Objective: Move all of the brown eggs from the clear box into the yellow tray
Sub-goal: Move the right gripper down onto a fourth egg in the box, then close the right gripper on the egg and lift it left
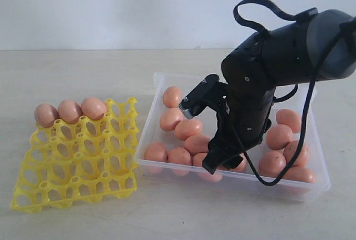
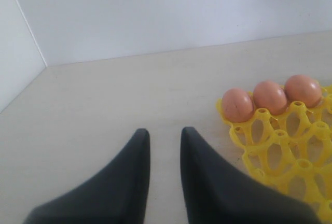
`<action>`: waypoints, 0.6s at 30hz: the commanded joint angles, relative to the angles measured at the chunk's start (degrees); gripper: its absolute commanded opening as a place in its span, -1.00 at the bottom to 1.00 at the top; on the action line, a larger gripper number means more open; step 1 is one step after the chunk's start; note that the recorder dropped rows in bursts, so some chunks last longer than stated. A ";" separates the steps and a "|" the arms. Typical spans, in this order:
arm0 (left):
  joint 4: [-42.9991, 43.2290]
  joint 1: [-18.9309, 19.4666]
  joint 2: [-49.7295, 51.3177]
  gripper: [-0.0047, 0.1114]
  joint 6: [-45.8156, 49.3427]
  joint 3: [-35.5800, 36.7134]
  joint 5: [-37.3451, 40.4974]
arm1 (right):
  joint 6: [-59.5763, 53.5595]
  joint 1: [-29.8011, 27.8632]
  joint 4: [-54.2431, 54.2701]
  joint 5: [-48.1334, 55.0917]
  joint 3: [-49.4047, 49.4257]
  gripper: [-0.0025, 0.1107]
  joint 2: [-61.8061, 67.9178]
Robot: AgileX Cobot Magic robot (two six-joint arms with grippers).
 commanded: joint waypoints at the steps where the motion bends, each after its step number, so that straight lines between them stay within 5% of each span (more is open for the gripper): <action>1: -0.11 0.13 -0.11 -0.55 -0.12 0.22 -0.12 | -1.70 -0.12 1.46 -0.29 0.10 0.19 -0.07; 14: -0.11 0.13 -0.11 -0.55 -0.12 0.22 -0.12 | -2.50 -0.12 3.69 -1.48 0.10 0.17 3.30; 18: -0.11 0.13 -0.11 -0.55 -0.12 0.22 -0.12 | -2.73 -0.12 3.69 -1.48 0.10 -0.16 3.43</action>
